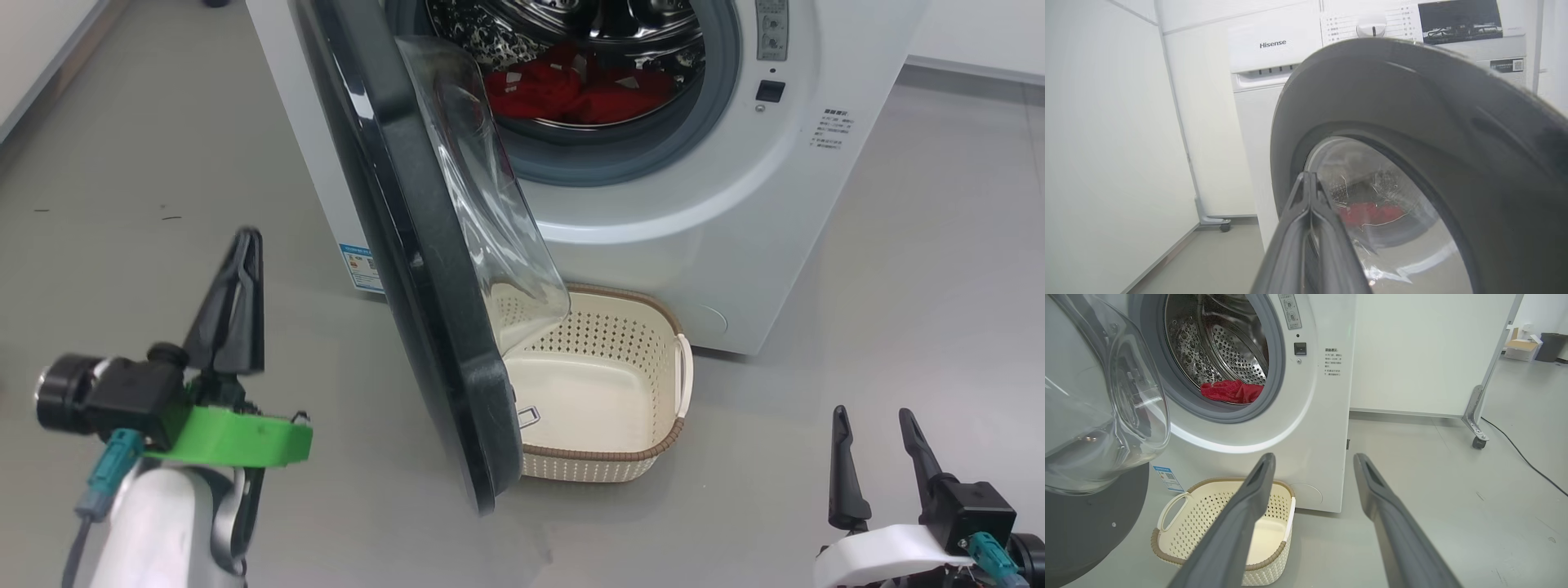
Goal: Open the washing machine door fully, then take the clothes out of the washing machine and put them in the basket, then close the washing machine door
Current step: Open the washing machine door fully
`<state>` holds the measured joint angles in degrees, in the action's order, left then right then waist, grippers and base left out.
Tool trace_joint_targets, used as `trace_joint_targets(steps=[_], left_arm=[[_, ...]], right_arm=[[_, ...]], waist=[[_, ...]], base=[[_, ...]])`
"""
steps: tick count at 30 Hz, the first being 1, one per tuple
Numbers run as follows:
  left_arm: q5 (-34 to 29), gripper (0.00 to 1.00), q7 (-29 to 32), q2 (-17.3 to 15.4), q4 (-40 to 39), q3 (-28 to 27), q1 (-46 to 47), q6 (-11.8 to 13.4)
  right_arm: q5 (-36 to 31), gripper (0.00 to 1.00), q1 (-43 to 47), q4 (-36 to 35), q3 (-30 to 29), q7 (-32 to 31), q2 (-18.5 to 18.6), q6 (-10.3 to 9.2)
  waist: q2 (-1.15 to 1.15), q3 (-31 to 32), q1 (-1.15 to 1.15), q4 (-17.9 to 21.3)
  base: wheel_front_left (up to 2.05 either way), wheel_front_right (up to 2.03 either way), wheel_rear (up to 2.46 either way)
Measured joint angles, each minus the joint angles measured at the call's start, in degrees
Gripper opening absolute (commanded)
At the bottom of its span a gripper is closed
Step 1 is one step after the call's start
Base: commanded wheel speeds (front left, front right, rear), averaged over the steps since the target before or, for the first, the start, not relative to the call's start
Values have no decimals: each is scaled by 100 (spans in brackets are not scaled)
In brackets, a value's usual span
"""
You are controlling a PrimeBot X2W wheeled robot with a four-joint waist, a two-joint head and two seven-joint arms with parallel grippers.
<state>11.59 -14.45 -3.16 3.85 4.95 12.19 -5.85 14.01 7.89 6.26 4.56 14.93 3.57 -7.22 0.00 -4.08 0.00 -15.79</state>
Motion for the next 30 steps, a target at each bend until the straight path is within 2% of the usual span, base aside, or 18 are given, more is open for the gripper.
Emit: trace_joint_targets(steps=[6, 11, 19, 30], left_arm=[[-19, 0, -32, 29, -1076, 110, 311, -1], [1, 0, -34, 54, -1791, 567, 460, -35], [374, 0, 29, 54, -1981, 1790, 228, -103], [1192, 0, 1115, -35, -2143, 3551, -282, -111]], right_arm=[[-14, 100, 42, 0, -26, 0, -3, 0], [-41, 100, 86, 5, -15, 0, -5, 1], [-49, 100, 87, 37, 21, 0, -12, 7], [-58, 100, 87, 83, 15, 0, -21, 7]], waist=[[0, 64, 0, -28], [0, 91, 0, -36], [0, 100, 0, 1], [0, 82, 0, 39]], base=[[0, 0, 0], [0, 0, 0], [0, 0, 0], [0, 0, 0]])
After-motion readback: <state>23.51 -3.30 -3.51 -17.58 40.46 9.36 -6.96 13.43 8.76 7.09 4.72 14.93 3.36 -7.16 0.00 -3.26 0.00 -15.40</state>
